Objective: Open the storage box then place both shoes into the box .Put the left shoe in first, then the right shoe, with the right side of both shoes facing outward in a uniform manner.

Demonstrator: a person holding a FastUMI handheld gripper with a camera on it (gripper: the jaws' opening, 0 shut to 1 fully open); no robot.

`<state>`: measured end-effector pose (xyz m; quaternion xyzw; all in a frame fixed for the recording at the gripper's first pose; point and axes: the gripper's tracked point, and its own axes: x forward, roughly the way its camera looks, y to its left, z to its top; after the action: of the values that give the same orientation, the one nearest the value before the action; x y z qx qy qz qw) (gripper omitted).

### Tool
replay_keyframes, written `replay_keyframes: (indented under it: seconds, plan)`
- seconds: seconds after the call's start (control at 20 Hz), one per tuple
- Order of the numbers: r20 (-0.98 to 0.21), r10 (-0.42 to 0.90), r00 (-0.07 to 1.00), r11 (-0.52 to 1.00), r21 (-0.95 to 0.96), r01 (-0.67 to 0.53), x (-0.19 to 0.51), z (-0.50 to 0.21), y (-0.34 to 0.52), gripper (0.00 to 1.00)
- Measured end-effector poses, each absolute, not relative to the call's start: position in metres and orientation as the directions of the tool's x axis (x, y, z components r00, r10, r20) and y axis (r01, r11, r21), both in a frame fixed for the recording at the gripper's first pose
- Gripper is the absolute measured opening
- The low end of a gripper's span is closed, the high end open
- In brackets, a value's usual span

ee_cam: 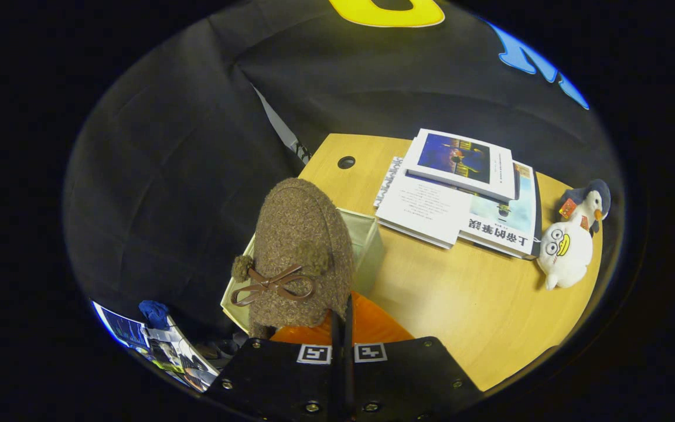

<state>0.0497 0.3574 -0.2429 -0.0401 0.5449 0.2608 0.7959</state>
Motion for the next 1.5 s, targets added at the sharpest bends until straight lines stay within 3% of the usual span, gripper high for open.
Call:
replay_keyframes:
  seconds: [0.6, 0.7, 0.8, 0.95, 1.0, 1.25, 1.5]
  plan:
    - [-0.930, 0.330, 0.159, 0.863, 0.229, -0.451, 0.043, -0.306, 0.428, 0.01]
    - [-0.928, 0.342, 0.146, 0.858, 0.244, -0.453, 0.037, -0.311, 0.434, 0.05]
    - [-0.929, 0.341, 0.141, 0.858, 0.246, -0.450, 0.035, -0.312, 0.434, 0.17]
    - [-0.908, 0.361, 0.214, 0.852, 0.228, -0.471, 0.046, -0.293, 0.429, 0.83]
    - [-0.900, 0.366, 0.237, 0.850, 0.219, -0.479, 0.048, -0.282, 0.425, 0.90]
    - [-0.836, 0.439, 0.329, 0.840, 0.253, -0.480, 0.047, -0.227, 0.397, 0.92]
    - [-0.725, 0.476, 0.498, 0.849, 0.231, -0.475, 0.046, -0.172, 0.338, 0.92]
